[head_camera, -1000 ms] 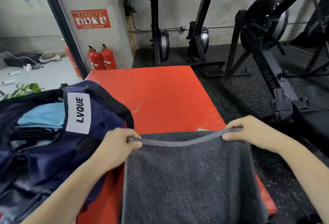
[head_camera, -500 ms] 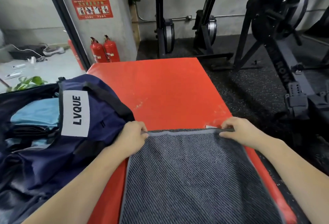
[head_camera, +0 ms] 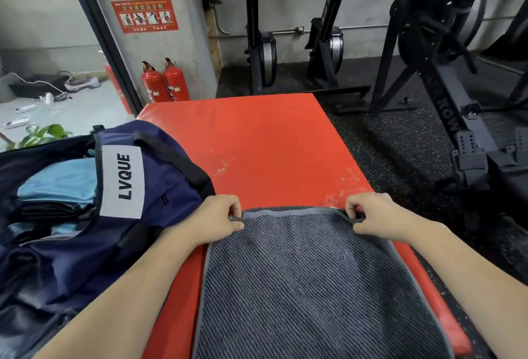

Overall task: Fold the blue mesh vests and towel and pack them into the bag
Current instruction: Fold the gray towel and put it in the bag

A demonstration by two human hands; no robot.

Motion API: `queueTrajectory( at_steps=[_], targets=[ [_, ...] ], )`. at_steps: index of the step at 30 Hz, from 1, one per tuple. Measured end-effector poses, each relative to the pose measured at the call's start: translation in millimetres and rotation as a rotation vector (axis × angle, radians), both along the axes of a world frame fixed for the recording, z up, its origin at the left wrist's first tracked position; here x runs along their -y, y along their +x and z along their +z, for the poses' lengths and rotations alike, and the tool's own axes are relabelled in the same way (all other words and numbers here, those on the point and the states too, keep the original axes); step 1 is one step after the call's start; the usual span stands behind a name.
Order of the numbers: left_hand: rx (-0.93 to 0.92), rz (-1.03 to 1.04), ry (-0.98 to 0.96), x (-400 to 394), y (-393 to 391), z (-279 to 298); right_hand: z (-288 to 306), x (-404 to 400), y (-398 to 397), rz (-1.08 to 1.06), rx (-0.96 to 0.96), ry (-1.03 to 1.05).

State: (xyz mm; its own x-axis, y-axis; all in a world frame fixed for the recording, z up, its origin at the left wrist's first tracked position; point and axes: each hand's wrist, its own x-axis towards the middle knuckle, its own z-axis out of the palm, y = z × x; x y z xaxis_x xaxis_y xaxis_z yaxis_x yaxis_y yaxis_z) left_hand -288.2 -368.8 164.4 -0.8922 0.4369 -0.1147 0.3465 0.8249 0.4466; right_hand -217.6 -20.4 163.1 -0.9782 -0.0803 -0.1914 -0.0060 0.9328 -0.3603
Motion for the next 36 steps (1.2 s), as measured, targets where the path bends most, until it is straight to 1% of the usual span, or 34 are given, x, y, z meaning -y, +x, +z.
queueTrajectory(
  at_steps=[2,6,10,12,14,17,21,27,32,36],
  targets=[
    [0.002,0.012,0.029,-1,3,3,3,1,3,-0.003,-0.02,0.008],
    [0.076,0.048,0.127,1,5,8,5,-2,5,-0.022,-0.092,-0.146],
    [0.179,0.031,0.238,6,1,16,3,-4,5,0.002,-0.095,-0.106],
    [0.202,0.028,0.243,8,1,20,1,-6,4,-0.016,-0.079,-0.104],
    [0.169,0.053,0.212,10,0,22,3,-9,3,-0.053,-0.07,-0.153],
    [0.044,0.13,0.153,13,0,27,10,-12,3,-0.096,-0.095,-0.221],
    [0.013,0.188,0.225,21,0,30,22,-18,7,-0.173,-0.142,-0.312],
    [-0.097,0.226,0.29,25,8,41,34,-30,15,-0.25,-0.247,-0.441],
    [-0.02,0.196,0.484,27,19,51,41,-28,26,-0.258,-0.287,-0.487],
    [-0.05,0.21,0.63,26,35,67,60,-27,45,-0.278,-0.363,-0.597]
  ],
)
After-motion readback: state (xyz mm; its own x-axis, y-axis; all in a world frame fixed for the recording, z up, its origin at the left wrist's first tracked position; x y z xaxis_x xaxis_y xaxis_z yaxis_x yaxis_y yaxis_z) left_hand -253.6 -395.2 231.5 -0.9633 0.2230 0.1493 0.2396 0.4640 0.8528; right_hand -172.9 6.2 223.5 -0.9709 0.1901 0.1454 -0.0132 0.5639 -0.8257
